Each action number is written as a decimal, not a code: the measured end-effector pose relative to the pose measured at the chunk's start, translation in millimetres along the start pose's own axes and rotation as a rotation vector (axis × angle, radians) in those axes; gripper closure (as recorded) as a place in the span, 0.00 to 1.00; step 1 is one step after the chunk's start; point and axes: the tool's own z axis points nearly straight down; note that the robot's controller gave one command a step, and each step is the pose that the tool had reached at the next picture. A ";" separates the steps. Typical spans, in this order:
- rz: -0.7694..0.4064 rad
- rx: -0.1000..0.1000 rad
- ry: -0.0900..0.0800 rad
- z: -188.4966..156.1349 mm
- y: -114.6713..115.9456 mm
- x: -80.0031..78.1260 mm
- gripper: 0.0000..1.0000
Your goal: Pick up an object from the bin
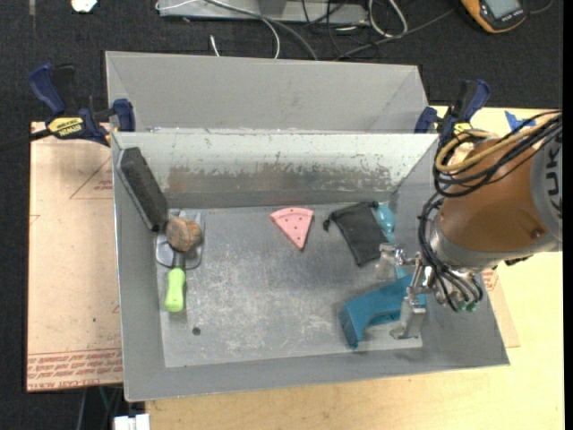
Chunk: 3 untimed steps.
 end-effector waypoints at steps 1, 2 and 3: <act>-0.003 0.001 -0.005 -2.3 0.3 -1.6 0.00; -0.158 0.002 -0.010 35.5 -1.7 -2.4 0.00; -0.226 0.003 -0.020 69.0 -2.9 4.8 1.00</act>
Offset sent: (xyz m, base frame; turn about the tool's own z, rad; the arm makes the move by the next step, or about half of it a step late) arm 0.0000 -0.0031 -0.0529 -0.2216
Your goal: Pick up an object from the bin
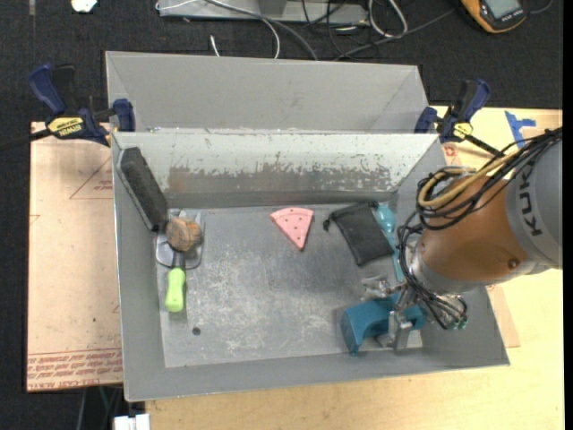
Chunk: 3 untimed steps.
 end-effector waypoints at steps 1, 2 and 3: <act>-0.001 0.000 0.000 -0.5 0.1 0.1 1.00; -0.016 -0.005 0.012 -74.6 5.6 5.0 1.00; -0.032 -0.008 0.016 -111.9 1.1 7.4 1.00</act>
Offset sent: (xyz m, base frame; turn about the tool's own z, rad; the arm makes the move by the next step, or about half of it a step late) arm -0.0070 0.0065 0.1393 -0.0310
